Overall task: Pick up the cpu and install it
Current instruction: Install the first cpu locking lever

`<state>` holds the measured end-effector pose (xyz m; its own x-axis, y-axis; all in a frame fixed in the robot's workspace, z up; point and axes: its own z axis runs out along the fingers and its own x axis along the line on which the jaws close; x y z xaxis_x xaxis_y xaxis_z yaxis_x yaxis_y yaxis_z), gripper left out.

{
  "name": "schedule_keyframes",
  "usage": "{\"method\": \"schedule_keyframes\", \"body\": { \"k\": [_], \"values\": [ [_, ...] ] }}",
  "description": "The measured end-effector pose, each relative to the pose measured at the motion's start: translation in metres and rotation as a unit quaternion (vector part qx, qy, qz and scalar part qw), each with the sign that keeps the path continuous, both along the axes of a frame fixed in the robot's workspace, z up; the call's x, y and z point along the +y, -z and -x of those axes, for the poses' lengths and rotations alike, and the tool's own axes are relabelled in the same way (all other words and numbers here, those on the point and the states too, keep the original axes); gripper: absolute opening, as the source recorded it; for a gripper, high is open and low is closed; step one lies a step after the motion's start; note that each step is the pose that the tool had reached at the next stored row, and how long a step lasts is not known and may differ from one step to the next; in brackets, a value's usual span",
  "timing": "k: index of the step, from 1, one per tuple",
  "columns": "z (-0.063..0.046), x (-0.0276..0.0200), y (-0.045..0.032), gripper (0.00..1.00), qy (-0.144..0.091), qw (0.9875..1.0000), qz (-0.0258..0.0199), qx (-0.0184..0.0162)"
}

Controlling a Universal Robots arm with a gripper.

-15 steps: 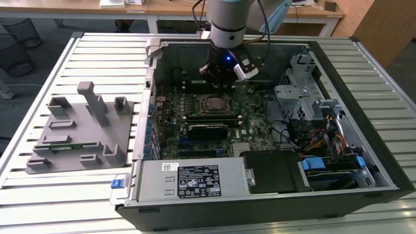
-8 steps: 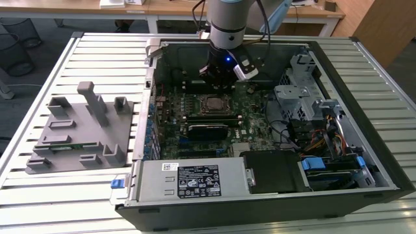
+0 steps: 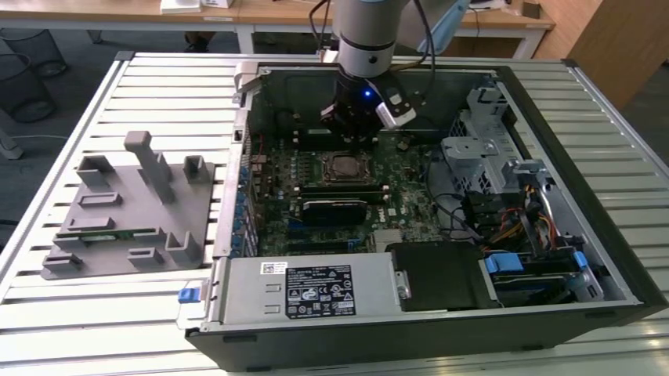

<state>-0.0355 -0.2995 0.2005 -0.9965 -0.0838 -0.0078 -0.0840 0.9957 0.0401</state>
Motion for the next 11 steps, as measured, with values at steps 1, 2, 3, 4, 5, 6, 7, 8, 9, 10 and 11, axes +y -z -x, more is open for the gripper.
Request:
{"method": "schedule_keyframes", "body": {
  "k": [1, 2, 3, 4, 5, 6, 7, 8, 9, 10, 11],
  "values": [
    [0.0, 0.0, -0.0019, 0.11, 0.0, 1.0, 0.0, 0.0],
    [0.0, 0.0, -0.0029, 0.11, 0.0, 1.0, 0.0, 0.0],
    [0.0, 0.0, -0.0028, 0.11, 0.0, 1.0, 0.0, 0.0],
    [0.0, 0.0, -0.0028, 0.11, 0.0, 1.0, 0.0005, -0.0001],
    [0.0, 0.0, -0.0025, 0.11, 0.0, 1.0, 0.0015, 0.0],
    [0.0, -0.0003, -0.0019, 0.11, 0.0, 1.0, 0.0035, 0.0],
    [0.0, -0.0006, -0.0013, 0.11, 0.0, 1.0, 0.0056, 0.0],
    [0.0, -0.001, -0.0007, 0.11, 0.0, 1.0, 0.0081, 0.0],
    [0.0, -0.0014, -0.0001, 0.11, 0.0, 0.9999, 0.0108, 0.0],
    [0.0001, -0.0015, 0.0005, 0.11, 0.0, 0.9999, 0.0134, 0.0],
    [0.0, -0.0016, 0.001, 0.11, 0.0, 0.9999, 0.0168, 0.0]
  ]
}}
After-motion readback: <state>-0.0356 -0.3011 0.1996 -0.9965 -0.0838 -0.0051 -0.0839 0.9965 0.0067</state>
